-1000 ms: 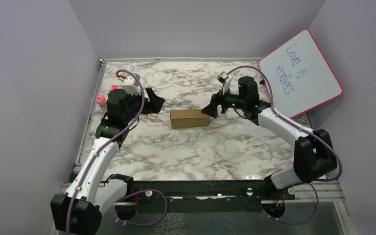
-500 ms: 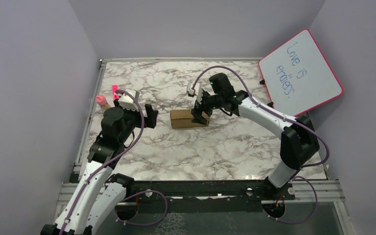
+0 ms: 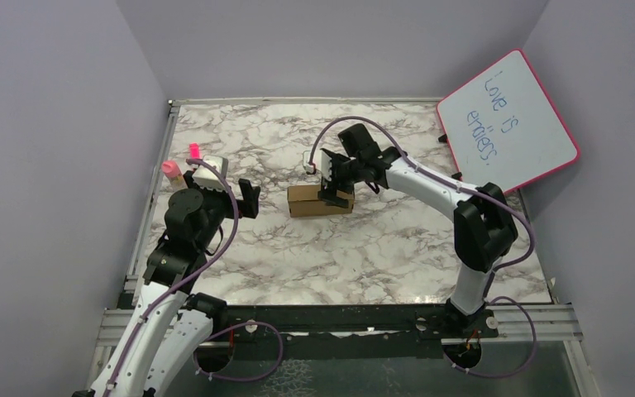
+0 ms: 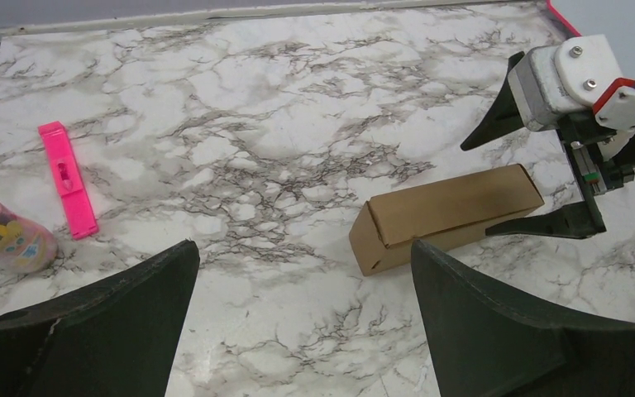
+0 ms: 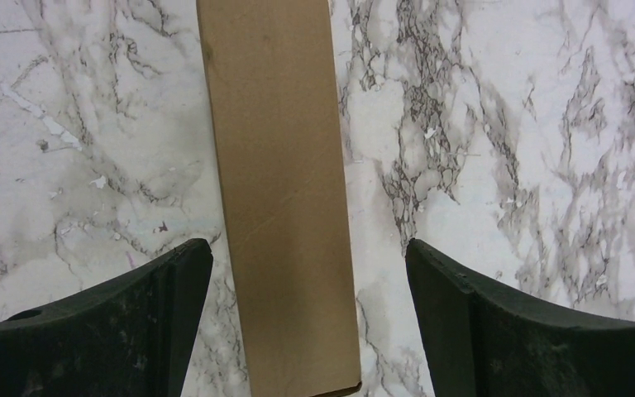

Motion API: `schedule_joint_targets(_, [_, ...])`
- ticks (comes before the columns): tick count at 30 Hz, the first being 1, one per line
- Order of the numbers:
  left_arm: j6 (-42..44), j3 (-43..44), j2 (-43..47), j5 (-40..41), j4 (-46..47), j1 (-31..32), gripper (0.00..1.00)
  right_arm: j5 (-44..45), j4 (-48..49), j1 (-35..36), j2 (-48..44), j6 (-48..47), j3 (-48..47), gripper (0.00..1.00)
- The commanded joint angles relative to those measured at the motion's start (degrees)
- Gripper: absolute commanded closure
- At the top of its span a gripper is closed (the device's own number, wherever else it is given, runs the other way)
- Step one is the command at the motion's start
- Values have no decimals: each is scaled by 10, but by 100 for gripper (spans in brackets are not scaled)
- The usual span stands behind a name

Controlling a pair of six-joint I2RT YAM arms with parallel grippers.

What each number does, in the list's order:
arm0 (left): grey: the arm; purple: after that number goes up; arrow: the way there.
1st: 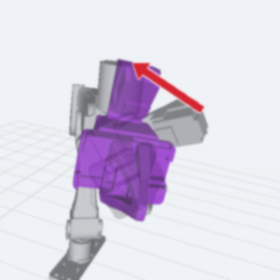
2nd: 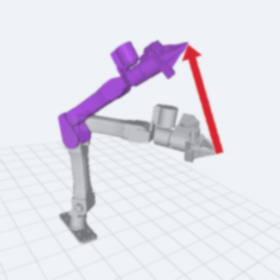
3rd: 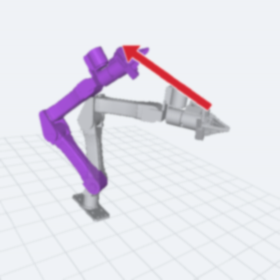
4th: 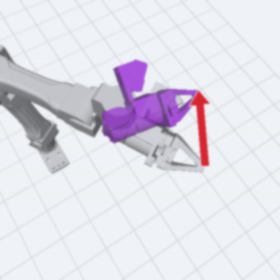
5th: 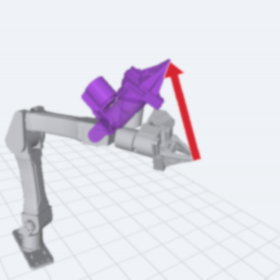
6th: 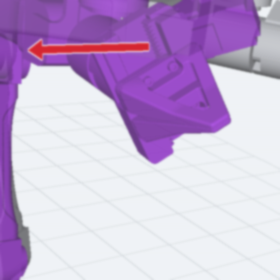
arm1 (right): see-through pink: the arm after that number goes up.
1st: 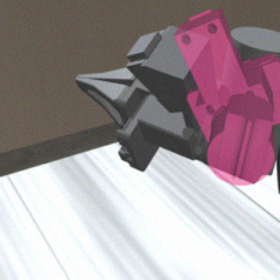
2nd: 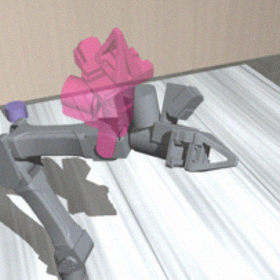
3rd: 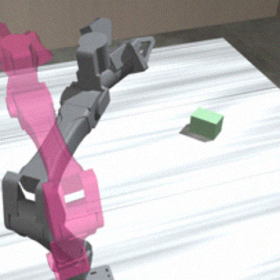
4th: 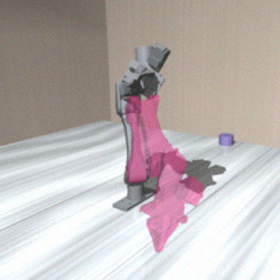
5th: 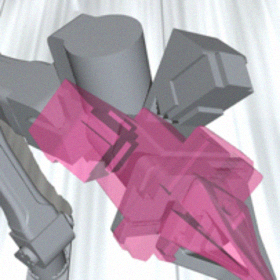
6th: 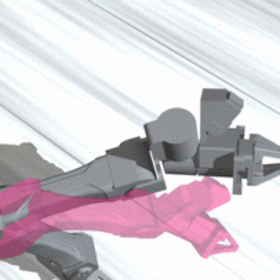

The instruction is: Fold the paper box

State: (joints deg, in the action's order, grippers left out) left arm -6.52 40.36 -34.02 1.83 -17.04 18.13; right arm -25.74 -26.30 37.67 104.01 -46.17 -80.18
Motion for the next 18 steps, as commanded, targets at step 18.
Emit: schedule_joint_targets(18, [8, -7, 9, 5, -4, 0, 1, 75, -66, 50, 71, -61, -81, 42])
